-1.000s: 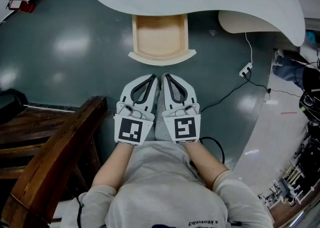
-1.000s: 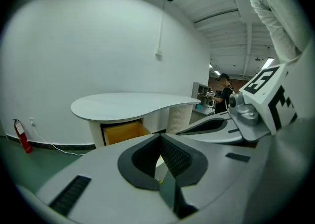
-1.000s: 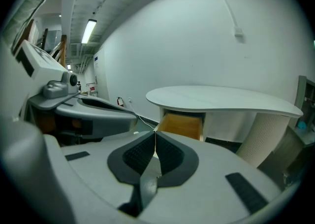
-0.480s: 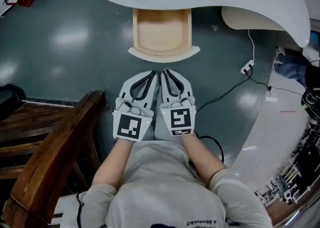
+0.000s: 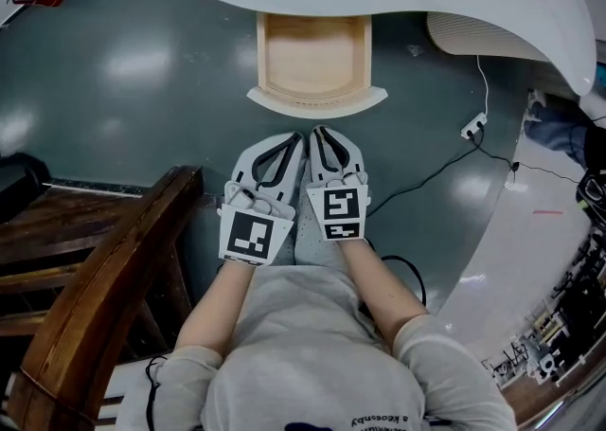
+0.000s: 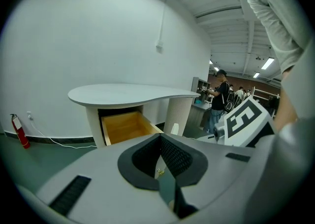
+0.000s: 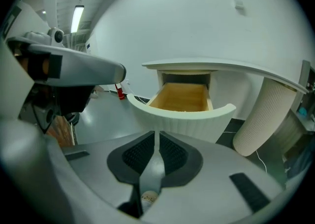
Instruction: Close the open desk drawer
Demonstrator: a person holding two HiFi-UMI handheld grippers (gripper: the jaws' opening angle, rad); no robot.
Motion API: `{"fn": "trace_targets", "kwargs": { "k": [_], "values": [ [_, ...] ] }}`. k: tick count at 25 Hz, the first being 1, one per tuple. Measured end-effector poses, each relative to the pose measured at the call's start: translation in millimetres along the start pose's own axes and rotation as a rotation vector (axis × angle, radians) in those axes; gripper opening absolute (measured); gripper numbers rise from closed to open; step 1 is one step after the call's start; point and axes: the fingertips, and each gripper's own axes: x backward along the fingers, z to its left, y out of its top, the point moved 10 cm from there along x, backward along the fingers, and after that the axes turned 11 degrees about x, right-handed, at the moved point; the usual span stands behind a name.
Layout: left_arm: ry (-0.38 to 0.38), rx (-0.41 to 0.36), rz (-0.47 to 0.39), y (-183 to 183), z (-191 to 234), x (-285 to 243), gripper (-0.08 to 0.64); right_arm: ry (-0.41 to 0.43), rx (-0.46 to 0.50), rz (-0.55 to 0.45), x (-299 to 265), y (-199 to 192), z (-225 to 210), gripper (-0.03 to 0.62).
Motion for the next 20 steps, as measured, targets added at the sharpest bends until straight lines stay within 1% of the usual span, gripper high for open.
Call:
{"fn": "trace_targets", "kwargs": {
  "k": [4,5,7,9,14,20],
  "values": [
    [0.000,0.003,0.009,-2.7,1.0,-2.5,0.011,0.001,-0.024,0.036,-8.8,-8.7,0.6,0.023],
    [0.000,0.005,0.011,-3.7,1.5,-3.1,0.009,0.001,-0.029,0.046,-11.2,-10.7,0.7,0.034],
    [0.000,0.010,0.017,-6.3,3.2,-4.1,0.010,0.010,-0.043,0.066,-16.9,-14.2,1.5,0.082],
    [0.001,0.013,0.021,-8.2,4.5,-4.6,0.010,0.017,-0.062,0.087,-21.8,-17.4,3.3,0.084],
    [-0.005,0.018,0.041,-6.6,5.2,-7.1,0.010,0.014,-0.049,0.141,-31.2,-25.3,3.2,0.094],
    [0.000,0.025,0.044,-6.4,10.8,-11.5,0.009,0.012,-0.076,0.174,-46.4,-30.0,-3.8,0.121]
  ]
}}
